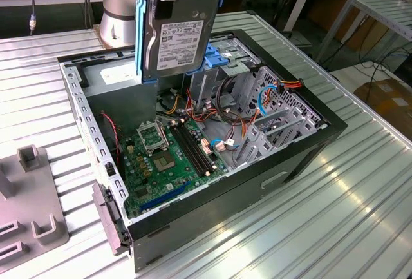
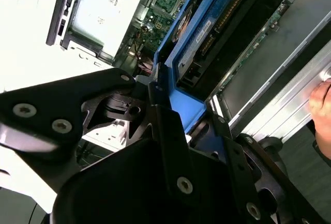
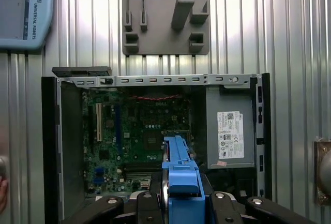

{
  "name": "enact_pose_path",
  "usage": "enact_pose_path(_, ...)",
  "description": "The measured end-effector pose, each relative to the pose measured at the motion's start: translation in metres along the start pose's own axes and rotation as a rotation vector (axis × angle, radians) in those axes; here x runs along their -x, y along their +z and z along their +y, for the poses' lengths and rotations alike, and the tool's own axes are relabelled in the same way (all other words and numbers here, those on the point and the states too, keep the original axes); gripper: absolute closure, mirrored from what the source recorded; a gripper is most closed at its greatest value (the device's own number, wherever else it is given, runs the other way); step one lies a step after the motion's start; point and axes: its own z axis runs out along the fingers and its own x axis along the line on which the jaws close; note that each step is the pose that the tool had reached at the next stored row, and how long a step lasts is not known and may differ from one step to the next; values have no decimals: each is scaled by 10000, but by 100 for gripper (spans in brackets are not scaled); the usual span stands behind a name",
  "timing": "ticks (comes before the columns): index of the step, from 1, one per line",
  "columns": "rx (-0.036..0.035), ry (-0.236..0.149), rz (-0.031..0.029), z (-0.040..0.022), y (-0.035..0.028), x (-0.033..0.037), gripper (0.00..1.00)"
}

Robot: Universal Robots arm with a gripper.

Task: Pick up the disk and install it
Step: 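Insert the disk into the insertion slot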

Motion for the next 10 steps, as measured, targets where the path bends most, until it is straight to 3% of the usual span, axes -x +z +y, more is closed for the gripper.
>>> enact_pose_path(4, -1, 0, -1, -4, -1, -41, 63)
enact_pose_path(10, 0, 1, -1, -13, -3, -216, 63)
